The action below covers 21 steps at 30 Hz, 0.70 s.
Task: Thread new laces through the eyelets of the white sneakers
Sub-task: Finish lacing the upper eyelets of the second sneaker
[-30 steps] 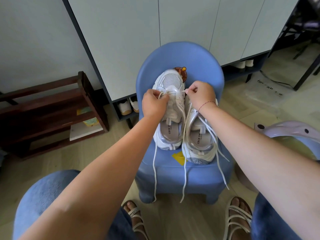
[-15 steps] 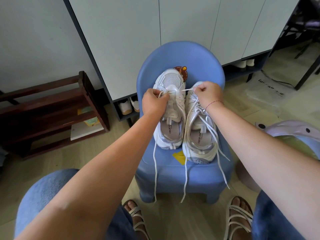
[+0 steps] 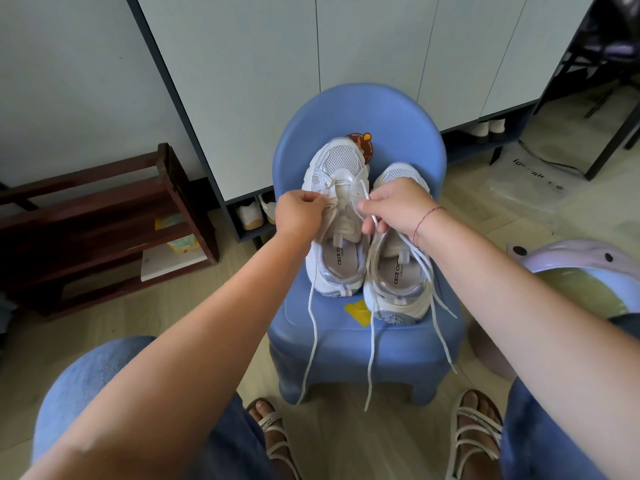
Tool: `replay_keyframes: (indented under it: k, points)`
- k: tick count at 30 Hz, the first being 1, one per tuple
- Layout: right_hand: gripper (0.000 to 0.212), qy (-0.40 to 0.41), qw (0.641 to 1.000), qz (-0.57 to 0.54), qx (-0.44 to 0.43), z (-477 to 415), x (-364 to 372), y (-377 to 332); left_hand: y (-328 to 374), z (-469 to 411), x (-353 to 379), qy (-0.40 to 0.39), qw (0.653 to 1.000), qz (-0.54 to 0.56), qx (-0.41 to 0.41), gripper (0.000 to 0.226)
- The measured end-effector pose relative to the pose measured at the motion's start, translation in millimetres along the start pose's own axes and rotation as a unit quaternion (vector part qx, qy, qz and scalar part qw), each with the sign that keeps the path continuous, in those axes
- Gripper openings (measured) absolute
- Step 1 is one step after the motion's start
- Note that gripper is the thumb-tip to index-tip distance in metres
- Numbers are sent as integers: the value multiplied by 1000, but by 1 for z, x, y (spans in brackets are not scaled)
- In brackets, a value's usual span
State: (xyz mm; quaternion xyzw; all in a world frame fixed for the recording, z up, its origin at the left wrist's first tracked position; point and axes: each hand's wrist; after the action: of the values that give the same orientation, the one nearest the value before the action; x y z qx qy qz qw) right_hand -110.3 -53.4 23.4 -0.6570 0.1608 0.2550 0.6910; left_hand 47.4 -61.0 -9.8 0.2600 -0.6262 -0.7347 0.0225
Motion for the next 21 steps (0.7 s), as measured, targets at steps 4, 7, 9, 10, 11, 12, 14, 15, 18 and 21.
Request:
replay_keyframes:
  k: [4, 7, 9, 10, 11, 12, 14, 15, 18, 21]
  points:
    - [24, 1, 999, -38, 28, 7, -7, -10, 11, 9, -11, -36, 998, 22, -37, 22]
    - [19, -52, 994, -97, 9, 24, -10, -19, 19, 22, -18, -84, 993, 66, -39, 21]
    - [18, -82, 990, -111, -23, 39, -5, -19, 23, 34, -23, -125, 987, 94, -37, 22]
    - [21, -87, 989, -109, -40, 45, 0, -18, 24, 38, -24, -142, 984, 101, -37, 25]
    - [21, -86, 989, -112, -50, 49, 4, -17, 25, 42, -25, -159, 981, 108, -37, 27]
    - [20, -79, 988, -123, -51, 52, 7, -15, 26, 44, -26, -179, 975, 122, -43, 29]
    - [18, -62, 985, -157, -30, 53, 11, -10, 25, 48, -26, -232, 953, 178, -80, 27]
    - [19, -56, 984, -166, -16, 52, 11, -8, 23, 49, -27, -255, 940, 204, -100, 25]
    - [13, -33, 987, -153, 16, 50, 13, -1, 17, 51, -27, -289, 924, 220, -121, 26]
    - [7, 6, 985, -172, 22, 49, 13, 2, 15, 51, -30, -294, 915, 246, -130, 28]
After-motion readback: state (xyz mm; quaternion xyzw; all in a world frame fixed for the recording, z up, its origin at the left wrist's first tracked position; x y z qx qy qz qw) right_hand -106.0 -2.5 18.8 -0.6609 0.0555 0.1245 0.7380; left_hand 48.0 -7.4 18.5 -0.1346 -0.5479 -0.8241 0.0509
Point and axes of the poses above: each hand's wrist, its own z-axis away from the middle knuckle, its own x-axis out of the palm, y = z × x, and after that the axes turned 3 degrees about y, right-handed
